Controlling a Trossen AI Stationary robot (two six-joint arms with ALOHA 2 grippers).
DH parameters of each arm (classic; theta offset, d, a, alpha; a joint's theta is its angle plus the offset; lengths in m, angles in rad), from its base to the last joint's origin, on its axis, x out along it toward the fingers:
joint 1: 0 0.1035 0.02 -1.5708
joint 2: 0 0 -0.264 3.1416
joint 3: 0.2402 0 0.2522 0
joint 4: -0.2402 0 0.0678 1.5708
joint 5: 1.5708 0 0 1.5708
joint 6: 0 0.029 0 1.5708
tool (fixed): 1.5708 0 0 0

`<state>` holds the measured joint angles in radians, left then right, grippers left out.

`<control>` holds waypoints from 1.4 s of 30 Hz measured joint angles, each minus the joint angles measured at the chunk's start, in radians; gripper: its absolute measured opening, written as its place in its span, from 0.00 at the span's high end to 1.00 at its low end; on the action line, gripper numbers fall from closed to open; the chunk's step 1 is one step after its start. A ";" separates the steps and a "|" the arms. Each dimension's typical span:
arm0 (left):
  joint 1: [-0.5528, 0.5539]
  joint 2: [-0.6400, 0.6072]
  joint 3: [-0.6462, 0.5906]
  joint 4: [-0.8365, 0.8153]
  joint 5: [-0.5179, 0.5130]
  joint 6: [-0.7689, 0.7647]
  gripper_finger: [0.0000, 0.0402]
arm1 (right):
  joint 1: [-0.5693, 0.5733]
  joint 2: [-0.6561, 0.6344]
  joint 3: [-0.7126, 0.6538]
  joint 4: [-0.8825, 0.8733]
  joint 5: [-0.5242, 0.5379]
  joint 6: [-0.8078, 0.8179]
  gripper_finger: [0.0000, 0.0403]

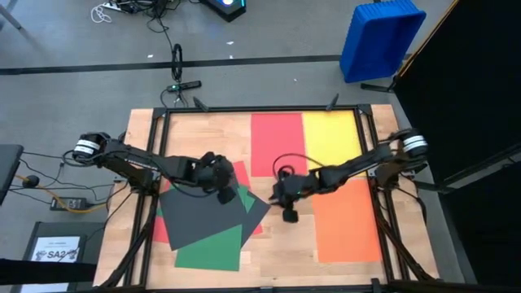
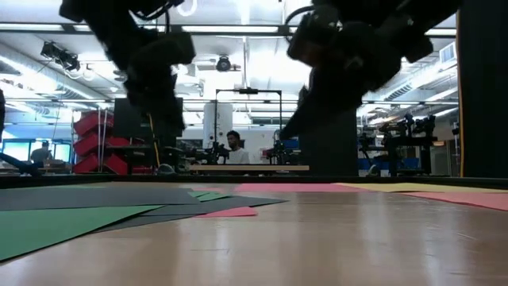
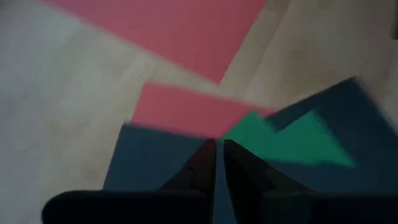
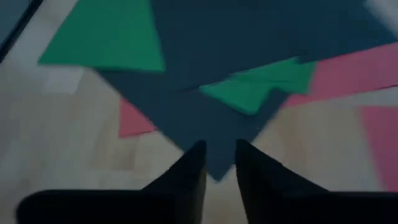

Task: Organize paper
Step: Move the pink colored paper to the top left of the table

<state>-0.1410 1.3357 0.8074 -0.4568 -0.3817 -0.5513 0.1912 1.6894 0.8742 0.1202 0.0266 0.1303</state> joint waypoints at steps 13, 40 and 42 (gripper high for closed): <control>-0.028 0.048 -0.010 -0.089 0.019 -0.086 0.96 | -0.042 0.222 0.245 -0.103 -0.120 0.204 0.47; -0.084 0.288 -0.008 0.149 0.203 -0.087 0.96 | -0.147 0.303 0.251 -0.078 -0.237 0.354 0.47; -0.084 0.289 -0.008 0.158 0.208 -0.090 0.96 | -0.152 0.307 0.252 -0.097 -0.262 0.367 0.46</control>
<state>-0.2249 1.6245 0.7990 -0.2985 -0.1741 -0.6408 0.0391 1.9969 1.1259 0.0231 -0.2356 0.4976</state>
